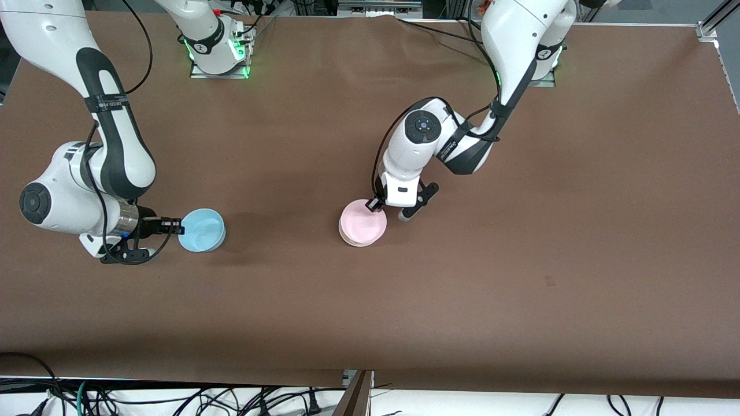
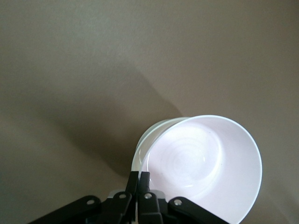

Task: Stack pink and blue bowls on white bowl
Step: 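Lower the pink bowl into the white bowl with the left gripper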

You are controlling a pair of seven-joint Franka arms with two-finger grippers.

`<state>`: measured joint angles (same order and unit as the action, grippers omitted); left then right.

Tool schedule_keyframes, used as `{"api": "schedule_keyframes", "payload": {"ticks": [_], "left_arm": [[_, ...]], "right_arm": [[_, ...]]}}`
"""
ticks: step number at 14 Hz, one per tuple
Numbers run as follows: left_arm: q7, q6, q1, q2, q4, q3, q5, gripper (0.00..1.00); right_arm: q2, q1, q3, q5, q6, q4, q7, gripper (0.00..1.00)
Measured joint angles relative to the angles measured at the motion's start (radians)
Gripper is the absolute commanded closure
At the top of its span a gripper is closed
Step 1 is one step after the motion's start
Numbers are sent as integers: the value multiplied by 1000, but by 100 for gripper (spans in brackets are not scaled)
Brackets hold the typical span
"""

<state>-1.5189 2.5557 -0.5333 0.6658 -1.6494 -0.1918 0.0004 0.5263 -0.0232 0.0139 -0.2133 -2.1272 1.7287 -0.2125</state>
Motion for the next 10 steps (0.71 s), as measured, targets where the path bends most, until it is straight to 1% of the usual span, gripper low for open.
{"api": "schedule_keyframes", "payload": {"ticks": [5,10], "left_arm": [[-21,0,-16,36,23,2,14,100],[-44,0,-32,41,27,10,26,100]], "right_arm": [[-3,1,50,-3,32,-31,86,100],[-19,2,70,-3,45,-31,137,100]]}}
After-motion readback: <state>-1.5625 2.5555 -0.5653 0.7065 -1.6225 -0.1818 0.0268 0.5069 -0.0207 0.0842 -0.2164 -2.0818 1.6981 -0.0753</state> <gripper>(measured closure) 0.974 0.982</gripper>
